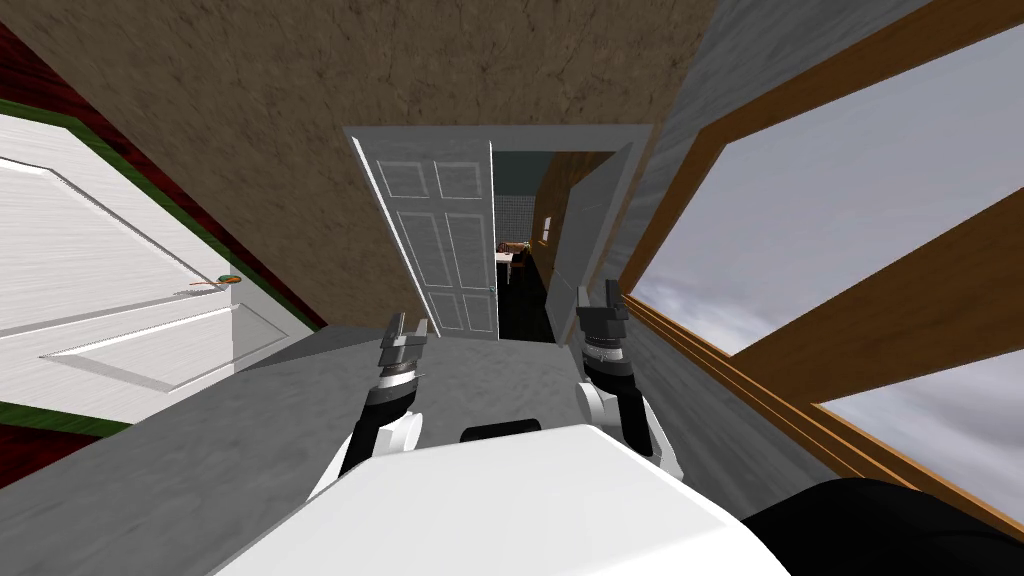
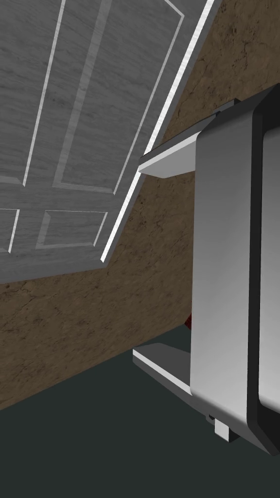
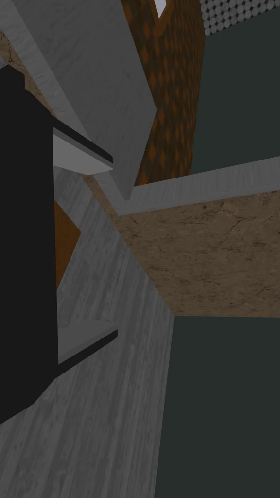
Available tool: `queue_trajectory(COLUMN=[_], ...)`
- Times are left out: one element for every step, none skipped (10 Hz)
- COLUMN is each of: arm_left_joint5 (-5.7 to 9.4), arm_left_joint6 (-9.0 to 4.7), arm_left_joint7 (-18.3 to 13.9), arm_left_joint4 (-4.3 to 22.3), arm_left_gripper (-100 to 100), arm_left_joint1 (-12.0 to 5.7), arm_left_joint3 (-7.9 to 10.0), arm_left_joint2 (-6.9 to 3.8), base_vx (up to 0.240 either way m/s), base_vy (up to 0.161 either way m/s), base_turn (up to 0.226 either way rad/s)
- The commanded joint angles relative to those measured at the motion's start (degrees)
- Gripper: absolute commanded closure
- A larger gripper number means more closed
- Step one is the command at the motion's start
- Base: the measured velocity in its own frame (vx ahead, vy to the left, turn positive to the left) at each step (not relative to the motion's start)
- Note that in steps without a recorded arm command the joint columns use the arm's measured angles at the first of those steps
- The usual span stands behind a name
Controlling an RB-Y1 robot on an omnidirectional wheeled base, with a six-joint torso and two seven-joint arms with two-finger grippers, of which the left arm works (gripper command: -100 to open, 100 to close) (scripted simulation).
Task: Push the door open
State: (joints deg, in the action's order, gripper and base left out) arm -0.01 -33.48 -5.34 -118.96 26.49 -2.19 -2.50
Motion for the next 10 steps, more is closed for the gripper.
queue_trajectory(arm_left_joint5=[-0.06,-0.09,-0.12,-0.16,-0.20,-0.24,-0.28,-0.32,-0.36,-0.40], arm_left_joint6=[-0.53,-0.71,-0.89,-1.08,-1.29,-1.50,-1.71,-1.92,-2.15,-2.38], arm_left_joint7=[0.0,0.1,0.1,0.1,0.2,0.2,0.2,0.3,0.3,0.3], arm_left_joint4=[2.4,3.7,5.0,6.3,7.8,9.4,10.9,12.4,14.0,15.7], arm_left_gripper=[-100,-100,-100,-100,-100,-100,-100,-100,-100,-100], arm_left_joint1=[-0.97,-1.53,-2.10,-2.66,-3.31,-3.97,-4.62,-5.28,-5.97,-6.70], arm_left_joint3=[-0.06,-0.11,-0.17,-0.22,-0.28,-0.34,-0.41,-0.47,-0.53,-0.60], arm_left_joint2=[-0.22,-0.36,-0.50,-0.64,-0.77,-0.89,-1.02,-1.14,-1.25,-1.35], base_vx=[0.074,0.089,0.096,0.090,0.085,0.103,0.111,0.101,0.109,0.101], base_vy=[-0.009,-0.022,-0.014,-0.004,0.008,0.002,-0.014,-0.020,-0.009,-0.007], base_turn=[0.000,0.000,0.003,0.001,0.001,-0.003,0.002,0.002,0.002,-0.001])
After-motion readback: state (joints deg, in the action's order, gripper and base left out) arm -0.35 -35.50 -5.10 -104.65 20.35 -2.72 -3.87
